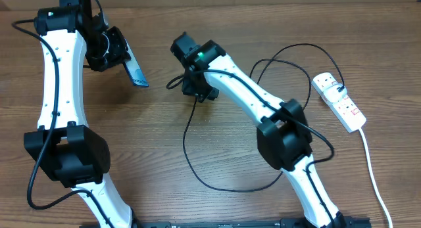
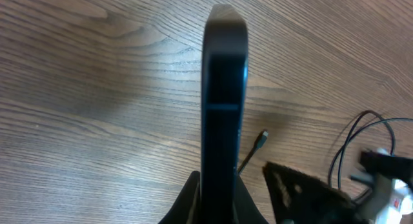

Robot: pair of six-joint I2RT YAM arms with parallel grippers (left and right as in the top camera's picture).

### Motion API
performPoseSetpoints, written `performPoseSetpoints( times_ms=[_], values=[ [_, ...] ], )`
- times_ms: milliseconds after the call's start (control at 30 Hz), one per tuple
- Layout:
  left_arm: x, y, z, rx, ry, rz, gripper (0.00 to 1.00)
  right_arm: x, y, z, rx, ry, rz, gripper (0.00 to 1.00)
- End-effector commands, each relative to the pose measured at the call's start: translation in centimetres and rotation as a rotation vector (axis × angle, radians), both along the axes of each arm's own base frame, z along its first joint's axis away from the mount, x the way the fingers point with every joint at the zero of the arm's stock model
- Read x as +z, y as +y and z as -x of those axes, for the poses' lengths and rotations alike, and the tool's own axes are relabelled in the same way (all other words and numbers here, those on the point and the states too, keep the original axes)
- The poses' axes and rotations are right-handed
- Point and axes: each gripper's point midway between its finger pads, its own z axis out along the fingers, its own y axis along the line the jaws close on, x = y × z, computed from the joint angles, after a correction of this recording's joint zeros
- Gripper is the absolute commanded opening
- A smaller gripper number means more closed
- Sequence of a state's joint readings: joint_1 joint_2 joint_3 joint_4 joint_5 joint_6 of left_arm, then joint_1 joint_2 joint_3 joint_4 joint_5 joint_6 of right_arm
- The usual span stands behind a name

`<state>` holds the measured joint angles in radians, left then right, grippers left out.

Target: Plug charger to phone and switch on socket

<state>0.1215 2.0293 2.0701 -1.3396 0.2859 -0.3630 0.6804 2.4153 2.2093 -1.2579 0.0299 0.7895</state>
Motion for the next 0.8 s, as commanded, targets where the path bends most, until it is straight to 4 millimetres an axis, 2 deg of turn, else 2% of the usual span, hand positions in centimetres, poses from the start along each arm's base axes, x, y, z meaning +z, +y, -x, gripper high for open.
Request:
performPoseSetpoints(
  times_ms=[0,133,367,567,767],
  values=[
    [1.4,-0.2,-0.1,-0.029,-0.046,-0.011,0.04,-0.7,-0.5,-1.3,-0.061,-0.039,0.033,0.46],
    [1.3,-0.2,-0.1,-0.029,-0.045,-0.011,0.04,-2.2,-0.2,-1.7,-0.054,-0.038,0.035,0.43],
    [1.4,-0.2,-0.1,-0.029,-0.046,-0.010,0.04,-3.4,0.1,-1.8,-0.061,-0.034,0.038,0.41],
    [1.3,-0.2,-0.1,-0.029,-0.045,-0.010,0.04,-6.5,-0.7,-0.8,-0.059,0.030,0.092,0.41],
    [1.4,-0.2,-0.1,-0.029,-0.046,-0.010,0.04,-7.6,-1.8,0.1,-0.078,0.071,0.148,0.38]
  ],
)
